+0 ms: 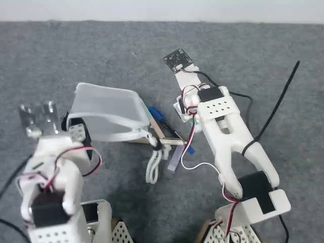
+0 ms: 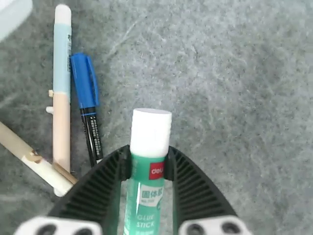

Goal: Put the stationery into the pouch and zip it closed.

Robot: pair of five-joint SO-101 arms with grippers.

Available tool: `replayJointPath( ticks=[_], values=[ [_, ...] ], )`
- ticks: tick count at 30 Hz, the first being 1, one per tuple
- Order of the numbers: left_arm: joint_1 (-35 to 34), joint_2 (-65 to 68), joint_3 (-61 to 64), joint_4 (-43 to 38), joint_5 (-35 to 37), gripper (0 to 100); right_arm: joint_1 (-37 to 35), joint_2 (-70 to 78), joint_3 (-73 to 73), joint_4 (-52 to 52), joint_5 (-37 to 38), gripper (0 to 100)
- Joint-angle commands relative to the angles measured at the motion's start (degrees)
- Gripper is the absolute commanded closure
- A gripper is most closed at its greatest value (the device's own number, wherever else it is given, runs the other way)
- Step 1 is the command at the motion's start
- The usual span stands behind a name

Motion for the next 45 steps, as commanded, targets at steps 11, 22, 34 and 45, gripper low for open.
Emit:
replayJointPath(
  ticks=[11,22,34,45],
  values=[
    [-0.2,21.8,-17.0,5.2,5.2,99,0.3,-11.1,-3.4,-0.4,-12.6,99.2],
    [-0.3,24.6,-16.7,3.7,6.9,99,-4.1,-29.3,-3.4,2.9,-12.3,99.2],
    [-0.3,24.6,-16.7,3.6,7.0,99,-17.3,-45.2,-3.6,2.7,-12.3,99.2],
    [-0.3,24.6,-16.7,3.6,7.1,99,-30.3,-50.5,-2.5,-4.8,-12.7,99.2]
  ],
)
